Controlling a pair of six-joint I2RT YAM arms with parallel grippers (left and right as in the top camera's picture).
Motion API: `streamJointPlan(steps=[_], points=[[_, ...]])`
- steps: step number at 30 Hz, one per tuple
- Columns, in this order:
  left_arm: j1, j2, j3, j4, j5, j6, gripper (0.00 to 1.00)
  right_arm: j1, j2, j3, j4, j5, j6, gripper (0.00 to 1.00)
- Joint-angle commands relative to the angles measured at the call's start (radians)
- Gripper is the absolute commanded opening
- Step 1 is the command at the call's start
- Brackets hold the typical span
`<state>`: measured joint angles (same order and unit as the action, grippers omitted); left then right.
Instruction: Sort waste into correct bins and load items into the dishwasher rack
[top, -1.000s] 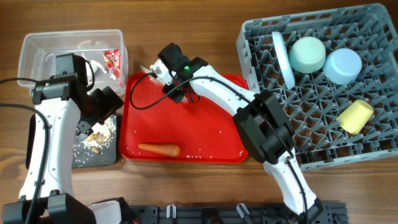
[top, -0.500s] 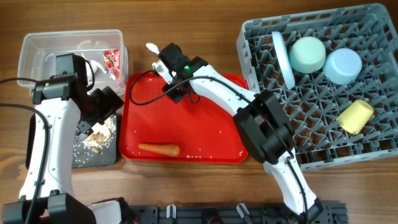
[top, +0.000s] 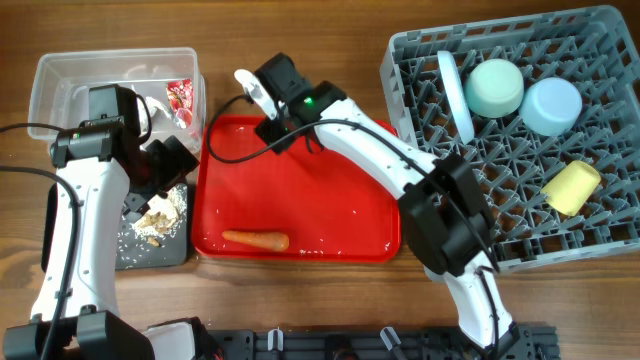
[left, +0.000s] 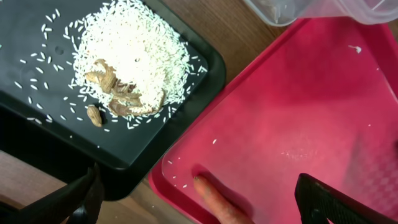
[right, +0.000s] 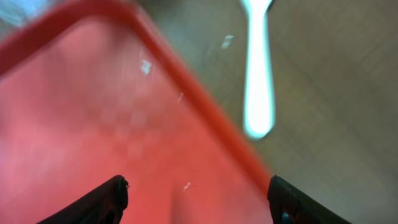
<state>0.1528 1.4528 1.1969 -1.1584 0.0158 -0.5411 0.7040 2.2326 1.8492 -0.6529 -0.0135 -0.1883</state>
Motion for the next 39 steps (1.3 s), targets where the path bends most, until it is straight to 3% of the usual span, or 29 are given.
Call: streamJointPlan(steps=[1,6,10,16,32,35,39], points=[[0.005,-0.018,0.000,0.014,-0.006,-0.018,1.00,-0.024,-0.030,-0.007,0.080,0.047,-0.127,0.75],[0.005,-0.018,0.000,0.021,-0.006,-0.018,1.00,-0.051,-0.021,-0.008,0.252,0.034,-0.126,0.75],[0.005,-0.018,0.000,0.029,-0.006,-0.018,1.00,-0.052,0.021,-0.008,0.304,-0.055,-0.219,0.75],[0.005,-0.018,0.000,0.037,-0.006,-0.018,1.00,-0.052,0.115,-0.008,0.412,-0.055,-0.230,0.72],[0.005,-0.016,0.000,0.037,-0.006,-0.018,1.00,-0.063,0.297,-0.008,0.476,-0.055,-0.227,0.68],[0.005,-0.016,0.000,0.038,-0.006,-0.018,1.00,-0.078,0.297,-0.007,0.497,-0.055,-0.164,0.68],[0.005,-0.016,0.000,0.040,-0.006,-0.018,1.00,-0.121,0.297,-0.007,0.512,-0.084,0.076,0.70]])
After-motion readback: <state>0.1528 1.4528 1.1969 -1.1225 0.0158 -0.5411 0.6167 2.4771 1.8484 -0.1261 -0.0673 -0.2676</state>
